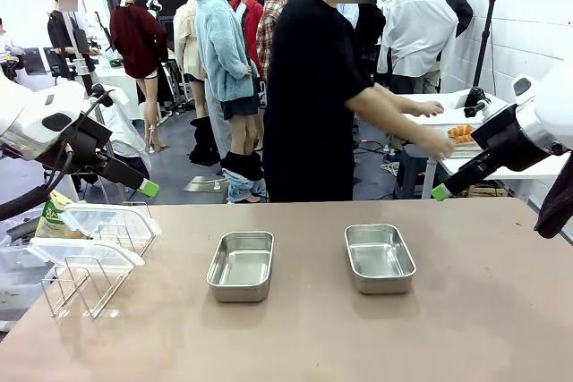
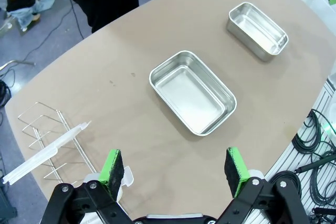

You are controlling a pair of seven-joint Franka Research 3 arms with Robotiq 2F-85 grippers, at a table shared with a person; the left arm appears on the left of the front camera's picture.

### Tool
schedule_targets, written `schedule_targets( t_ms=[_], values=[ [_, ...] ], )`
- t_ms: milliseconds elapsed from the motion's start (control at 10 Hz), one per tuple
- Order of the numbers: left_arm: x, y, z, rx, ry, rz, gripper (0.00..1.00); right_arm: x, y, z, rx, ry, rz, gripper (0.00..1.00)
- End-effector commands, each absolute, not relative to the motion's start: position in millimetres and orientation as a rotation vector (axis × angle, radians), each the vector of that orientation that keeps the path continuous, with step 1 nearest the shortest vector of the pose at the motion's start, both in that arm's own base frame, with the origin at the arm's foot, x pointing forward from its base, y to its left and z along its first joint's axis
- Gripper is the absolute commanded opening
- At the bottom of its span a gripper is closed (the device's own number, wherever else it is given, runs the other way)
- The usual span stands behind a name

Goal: Place the bread in airtight containers.
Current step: Lift both Airtight Container.

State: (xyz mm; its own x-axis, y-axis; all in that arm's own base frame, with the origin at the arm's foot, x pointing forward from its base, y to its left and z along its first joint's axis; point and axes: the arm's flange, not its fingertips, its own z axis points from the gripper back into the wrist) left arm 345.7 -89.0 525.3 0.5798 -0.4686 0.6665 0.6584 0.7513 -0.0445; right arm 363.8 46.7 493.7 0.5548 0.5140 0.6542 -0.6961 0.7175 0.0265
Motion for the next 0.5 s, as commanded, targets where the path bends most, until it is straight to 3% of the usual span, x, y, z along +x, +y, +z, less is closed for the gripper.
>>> schedule_targets(
  t_ms=[0,400],
  values=[
    [346.5,-88.2,524.3,-0.311,-0.680,-0.670,1.00,364.2,46.9,492.9,0.313,-0.670,0.728,1.00],
    [346.5,-88.2,524.3,-0.311,-0.680,-0.670,1.00,364.2,46.9,492.9,0.313,-0.670,0.728,1.00]
  ],
)
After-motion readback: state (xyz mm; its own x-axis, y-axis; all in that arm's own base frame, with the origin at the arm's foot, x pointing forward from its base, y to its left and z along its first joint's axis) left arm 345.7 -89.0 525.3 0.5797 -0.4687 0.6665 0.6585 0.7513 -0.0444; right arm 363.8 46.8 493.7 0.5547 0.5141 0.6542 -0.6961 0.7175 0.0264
